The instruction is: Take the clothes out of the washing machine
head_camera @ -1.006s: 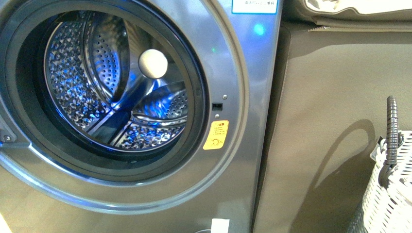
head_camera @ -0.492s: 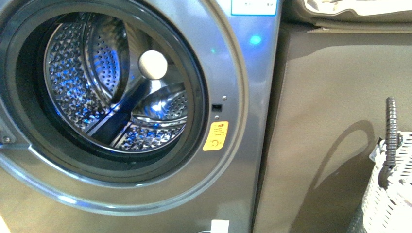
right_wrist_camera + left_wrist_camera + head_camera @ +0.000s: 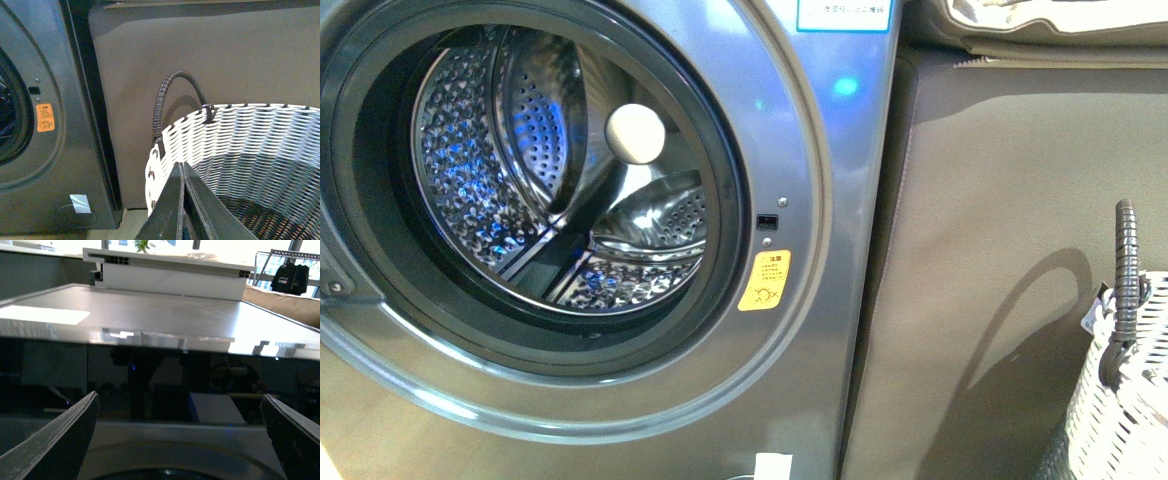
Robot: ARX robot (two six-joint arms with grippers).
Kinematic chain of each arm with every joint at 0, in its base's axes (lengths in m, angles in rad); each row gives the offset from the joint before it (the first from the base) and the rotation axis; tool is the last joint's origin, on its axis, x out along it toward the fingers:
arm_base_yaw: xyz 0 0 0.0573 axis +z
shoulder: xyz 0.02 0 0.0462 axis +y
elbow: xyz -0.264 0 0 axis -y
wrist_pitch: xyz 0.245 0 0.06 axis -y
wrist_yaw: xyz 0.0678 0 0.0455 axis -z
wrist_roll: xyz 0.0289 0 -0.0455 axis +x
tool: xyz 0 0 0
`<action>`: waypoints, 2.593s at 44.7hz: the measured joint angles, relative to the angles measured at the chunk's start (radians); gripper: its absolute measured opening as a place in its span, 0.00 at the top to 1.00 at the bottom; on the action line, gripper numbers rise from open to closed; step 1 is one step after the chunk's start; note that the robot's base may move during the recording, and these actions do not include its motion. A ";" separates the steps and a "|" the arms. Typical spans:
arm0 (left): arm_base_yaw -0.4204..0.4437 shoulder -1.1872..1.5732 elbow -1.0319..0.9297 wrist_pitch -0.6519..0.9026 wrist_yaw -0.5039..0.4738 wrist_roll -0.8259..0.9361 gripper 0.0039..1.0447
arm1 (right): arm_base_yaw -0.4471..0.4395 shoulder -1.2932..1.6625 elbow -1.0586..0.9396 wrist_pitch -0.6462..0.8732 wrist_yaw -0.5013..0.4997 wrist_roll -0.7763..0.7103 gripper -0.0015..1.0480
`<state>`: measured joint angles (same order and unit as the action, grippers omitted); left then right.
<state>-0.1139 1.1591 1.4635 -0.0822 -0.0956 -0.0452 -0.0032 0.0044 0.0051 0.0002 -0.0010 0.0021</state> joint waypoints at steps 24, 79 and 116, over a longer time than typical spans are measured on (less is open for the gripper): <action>0.017 -0.484 -0.901 0.201 0.006 0.038 0.92 | 0.000 0.000 0.000 0.000 0.000 0.000 0.98; 0.112 -0.930 -1.415 0.264 0.096 0.041 0.97 | 0.000 0.000 0.000 0.000 0.000 0.000 0.98; 0.112 -1.155 -1.455 0.083 0.096 0.041 0.87 | 0.000 0.000 0.000 0.000 0.000 -0.001 0.88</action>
<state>-0.0017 0.0036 0.0090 0.0006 0.0002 -0.0044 -0.0032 0.0044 0.0051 -0.0002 -0.0010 0.0010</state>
